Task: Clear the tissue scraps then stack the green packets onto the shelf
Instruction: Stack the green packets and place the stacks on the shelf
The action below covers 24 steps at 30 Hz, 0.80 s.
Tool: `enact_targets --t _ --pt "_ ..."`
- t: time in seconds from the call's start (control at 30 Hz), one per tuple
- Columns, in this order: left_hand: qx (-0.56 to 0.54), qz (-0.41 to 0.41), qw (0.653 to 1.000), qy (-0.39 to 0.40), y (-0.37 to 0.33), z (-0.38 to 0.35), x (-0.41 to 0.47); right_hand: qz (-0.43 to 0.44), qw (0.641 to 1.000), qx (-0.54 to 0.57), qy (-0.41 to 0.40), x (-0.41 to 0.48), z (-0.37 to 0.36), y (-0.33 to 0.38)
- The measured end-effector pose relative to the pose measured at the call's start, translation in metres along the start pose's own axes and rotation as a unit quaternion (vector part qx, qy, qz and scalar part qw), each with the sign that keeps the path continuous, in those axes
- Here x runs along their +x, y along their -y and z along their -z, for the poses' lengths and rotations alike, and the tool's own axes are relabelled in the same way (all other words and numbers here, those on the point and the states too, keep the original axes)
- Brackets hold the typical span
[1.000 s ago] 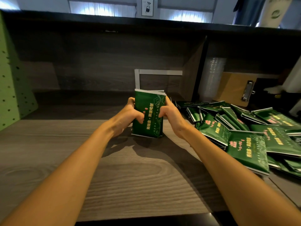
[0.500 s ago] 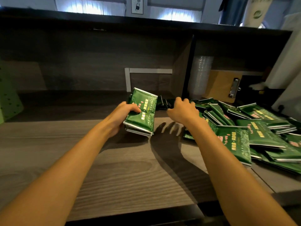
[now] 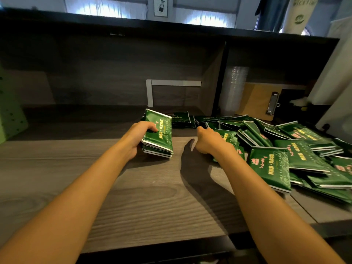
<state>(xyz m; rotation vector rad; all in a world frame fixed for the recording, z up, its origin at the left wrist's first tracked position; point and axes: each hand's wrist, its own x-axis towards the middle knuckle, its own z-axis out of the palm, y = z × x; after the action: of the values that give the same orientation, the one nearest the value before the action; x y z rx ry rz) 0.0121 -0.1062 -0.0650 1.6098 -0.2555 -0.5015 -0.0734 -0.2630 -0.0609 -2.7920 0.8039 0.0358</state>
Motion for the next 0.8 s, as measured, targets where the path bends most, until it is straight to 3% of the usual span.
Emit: enact_targets --t 0.3,0.4,0.5,0.6,0.7,0.8 --pt "-0.015 0.014 1.0 -0.017 0.0 0.005 0.002 0.128 0.988 0.081 0.043 -0.001 -0.005 0.015" --pt "-0.017 0.016 1.0 -0.019 0.001 0.005 0.002 0.146 0.982 0.117 -0.035 0.001 -0.003 0.018" --pt "-0.02 0.02 1.0 -0.013 0.001 0.006 0.002 0.053 0.986 0.023 -0.159 0.002 -0.005 0.01" --pt "-0.015 0.022 1.0 -0.016 0.001 0.007 0.002 -0.084 0.992 -0.053 -0.083 0.0 -0.003 -0.001" --pt "-0.011 0.02 1.0 -0.02 0.001 0.006 0.002 -0.093 0.992 -0.062 -0.053 0.004 -0.004 -0.004" --pt "-0.009 0.018 1.0 -0.02 0.002 0.006 0.003 -0.04 0.998 0.046 -0.025 0.008 -0.006 0.003"
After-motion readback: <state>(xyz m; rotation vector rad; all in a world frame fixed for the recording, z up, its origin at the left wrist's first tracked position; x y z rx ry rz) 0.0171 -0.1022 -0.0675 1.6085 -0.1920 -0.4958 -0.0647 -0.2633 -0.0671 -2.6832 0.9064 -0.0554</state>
